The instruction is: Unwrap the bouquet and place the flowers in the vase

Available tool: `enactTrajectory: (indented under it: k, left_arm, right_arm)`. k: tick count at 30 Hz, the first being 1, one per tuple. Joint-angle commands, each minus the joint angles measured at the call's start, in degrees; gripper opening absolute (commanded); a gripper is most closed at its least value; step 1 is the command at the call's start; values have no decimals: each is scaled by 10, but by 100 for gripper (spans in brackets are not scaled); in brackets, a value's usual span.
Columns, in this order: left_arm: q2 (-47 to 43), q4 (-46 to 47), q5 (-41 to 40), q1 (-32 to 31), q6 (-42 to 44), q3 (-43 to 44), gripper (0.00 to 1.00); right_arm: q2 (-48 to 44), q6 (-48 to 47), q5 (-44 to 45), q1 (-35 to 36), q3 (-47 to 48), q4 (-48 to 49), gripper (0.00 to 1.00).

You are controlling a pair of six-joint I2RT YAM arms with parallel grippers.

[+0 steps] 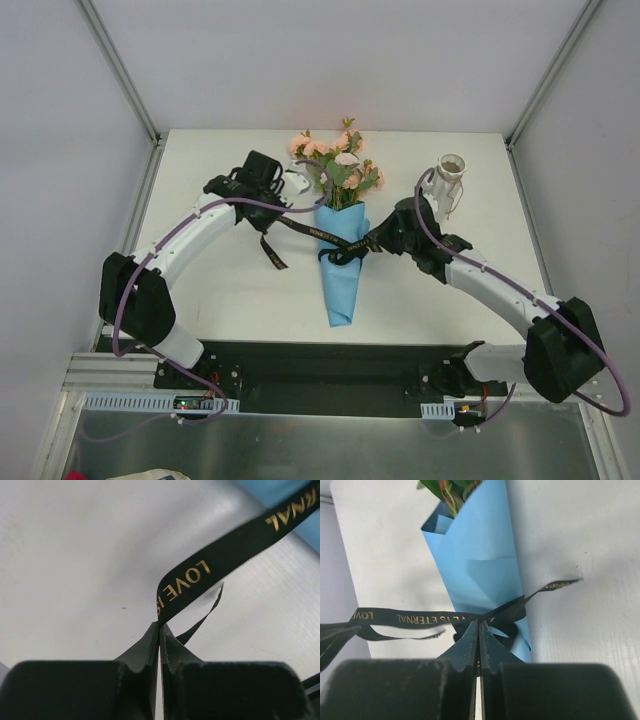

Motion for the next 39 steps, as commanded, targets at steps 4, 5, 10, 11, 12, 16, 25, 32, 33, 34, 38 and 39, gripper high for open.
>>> enactTrajectory:
  k: [4,5,10,11,12,16,25,32,33,34,38,39]
  left_arm:
    - [-16,-26,-13,137,-50,46,0]
    - [-24,-26,-23,152,-52,45,0]
    - [-49,-25,-87,256,-58,26,0]
    - [-48,-24,-109,269,-63,22,0]
    - [-47,-24,-148,280,-69,20,0]
    - [-67,-18,-151,320,-66,1,45]
    - [-135,-33,-52,304,-51,-26,99]
    - [-156,-45,-31,283,-50,-59,99]
    - [-156,-45,-31,275,-52,-64,99]
    - [-158,-45,-30,274,-55,-74,99]
    - [-167,-45,-9,273,-59,-91,99]
    - [-170,-45,-3,273,-59,-94,99]
  right_arm:
    - [-99,-51,62,-36,15,-89,1]
    - [-111,-60,83,-45,9,-99,1]
    - [-183,-69,235,-71,7,-226,1]
    - [-191,-66,260,-77,9,-246,5]
    - [-205,-63,283,-80,10,-282,11]
    - [-219,-69,383,-93,30,-360,60]
    - [-263,-208,295,19,1,-309,94]
    - [-223,-414,206,242,-4,-190,98]
    - [-204,-431,222,273,9,-202,99]
    - [-183,-451,238,326,22,-212,97]
    - [-80,-501,242,404,66,-239,96]
    - [-64,-512,242,414,73,-239,96]
